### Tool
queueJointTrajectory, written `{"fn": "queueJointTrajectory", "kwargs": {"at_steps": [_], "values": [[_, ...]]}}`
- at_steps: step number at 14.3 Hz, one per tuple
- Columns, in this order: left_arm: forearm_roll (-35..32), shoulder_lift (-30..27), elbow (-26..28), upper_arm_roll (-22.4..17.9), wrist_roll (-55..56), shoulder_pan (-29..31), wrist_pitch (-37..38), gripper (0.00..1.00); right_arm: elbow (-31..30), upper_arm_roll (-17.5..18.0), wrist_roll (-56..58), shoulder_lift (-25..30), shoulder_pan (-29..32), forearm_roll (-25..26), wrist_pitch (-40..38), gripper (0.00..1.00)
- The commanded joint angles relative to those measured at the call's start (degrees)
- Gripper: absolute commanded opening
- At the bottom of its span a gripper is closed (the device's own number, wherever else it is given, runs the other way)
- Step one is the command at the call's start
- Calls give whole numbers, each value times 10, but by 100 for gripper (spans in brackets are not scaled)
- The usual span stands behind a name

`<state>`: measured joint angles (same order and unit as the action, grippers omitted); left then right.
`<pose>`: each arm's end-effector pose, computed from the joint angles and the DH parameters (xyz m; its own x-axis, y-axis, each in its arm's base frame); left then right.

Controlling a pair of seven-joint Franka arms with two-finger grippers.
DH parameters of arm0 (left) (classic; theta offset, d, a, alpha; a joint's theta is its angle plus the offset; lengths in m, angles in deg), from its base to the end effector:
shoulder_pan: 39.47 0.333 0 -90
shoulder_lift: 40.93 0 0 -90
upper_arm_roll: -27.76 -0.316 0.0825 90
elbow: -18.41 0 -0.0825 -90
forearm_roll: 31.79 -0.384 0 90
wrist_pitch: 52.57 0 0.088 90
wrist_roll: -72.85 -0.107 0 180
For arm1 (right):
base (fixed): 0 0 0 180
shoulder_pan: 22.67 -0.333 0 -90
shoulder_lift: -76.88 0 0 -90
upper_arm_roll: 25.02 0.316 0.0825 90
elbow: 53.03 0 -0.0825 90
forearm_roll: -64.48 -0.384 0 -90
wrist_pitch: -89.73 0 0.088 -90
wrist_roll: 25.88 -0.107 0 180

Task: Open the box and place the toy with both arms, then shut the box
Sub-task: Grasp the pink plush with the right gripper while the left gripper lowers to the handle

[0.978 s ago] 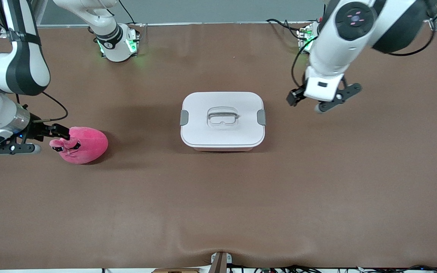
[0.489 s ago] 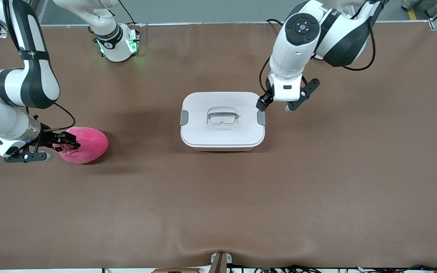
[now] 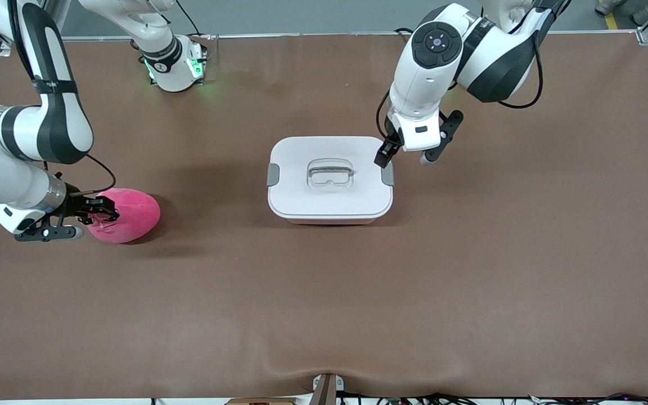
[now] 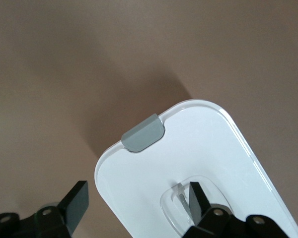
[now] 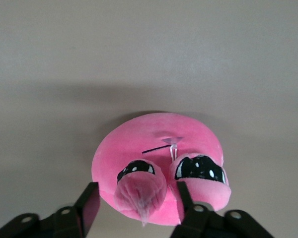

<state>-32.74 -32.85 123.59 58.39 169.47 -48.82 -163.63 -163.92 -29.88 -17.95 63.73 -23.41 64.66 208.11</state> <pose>0.4625 -0.3711 0.4593 0.5506 0.8331 -0.0538 0.8333 -0.5523 -0.0249 0.5922 -0.0410 0.3607 0.9926 0.0686 -0.0999 0.0697 -0.9975 0.0082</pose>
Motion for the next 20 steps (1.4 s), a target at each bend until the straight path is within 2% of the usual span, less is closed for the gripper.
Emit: {"fn": "queueJointTrajectory", "kwargs": {"at_steps": [1, 3, 4, 8, 13, 16, 20], "values": [[-7, 4, -7, 2, 36, -1, -1, 90, -7, 3, 4, -3, 4, 4, 3, 46], [-7, 4, -7, 2, 58, -1, -1, 90, -6, 3, 5, -2, 3, 4, -1, 8], [-7, 4, -8, 2, 66, -1, -3, 90, -5, 3, 6, -1, 1, 4, -2, 0], [-9, 22, -17, 2, 103, -1, -26, 90, 11, 1, 63, 4, 7, 4, -8, 0], [-49, 82, -70, 2, 211, -17, -27, 91, 109, 3, 92, 3, 7, 2, -124, 0], [-78, 92, -74, 2, 255, -42, -27, 91, 152, 5, 92, 2, 0, -3, -162, 0], [-84, 107, -76, 2, 284, -51, -27, 91, 187, 6, 92, 2, -15, -4, -191, 0]]}}
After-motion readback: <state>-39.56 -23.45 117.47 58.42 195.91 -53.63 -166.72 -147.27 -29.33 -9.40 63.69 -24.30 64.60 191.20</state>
